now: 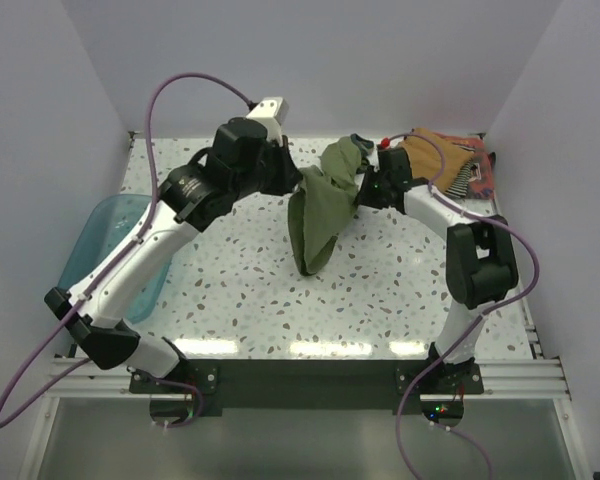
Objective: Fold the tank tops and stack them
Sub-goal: Flatten the tank top out
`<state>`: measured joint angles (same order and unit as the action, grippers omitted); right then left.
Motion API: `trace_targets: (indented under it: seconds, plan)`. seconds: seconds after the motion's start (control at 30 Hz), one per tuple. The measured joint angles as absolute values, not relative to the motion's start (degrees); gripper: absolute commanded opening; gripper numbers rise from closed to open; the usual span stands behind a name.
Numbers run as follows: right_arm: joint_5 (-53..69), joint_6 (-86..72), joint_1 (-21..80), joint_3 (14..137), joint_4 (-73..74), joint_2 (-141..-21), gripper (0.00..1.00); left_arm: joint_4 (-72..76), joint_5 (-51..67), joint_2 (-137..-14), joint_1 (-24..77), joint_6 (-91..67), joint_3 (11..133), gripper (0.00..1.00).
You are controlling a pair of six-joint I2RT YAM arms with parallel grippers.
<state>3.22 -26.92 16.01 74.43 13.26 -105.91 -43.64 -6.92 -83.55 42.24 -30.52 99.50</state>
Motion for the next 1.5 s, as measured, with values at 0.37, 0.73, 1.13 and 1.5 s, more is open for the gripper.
trace_targets:
  seconds: [0.37,0.73,1.13,1.5]
  plan:
    - [1.2,-30.1,14.5,69.1,14.5,-94.9,0.52,-41.1,-9.9,-100.0,50.4,-30.4,123.0,0.0]
    - [2.8,-31.4,17.5,47.3,9.9,-77.9,0.42,-39.8,-23.9,-90.4,41.3,-33.3,114.5,0.0]
    - [8.5,-23.2,28.0,54.1,0.4,-98.3,0.44,-38.7,-24.5,-88.5,41.3,-33.4,112.0,0.0]
    - [8.4,-21.6,34.8,61.4,-7.6,-106.8,0.45,-38.7,-24.6,-88.5,41.2,-33.4,111.6,0.0]
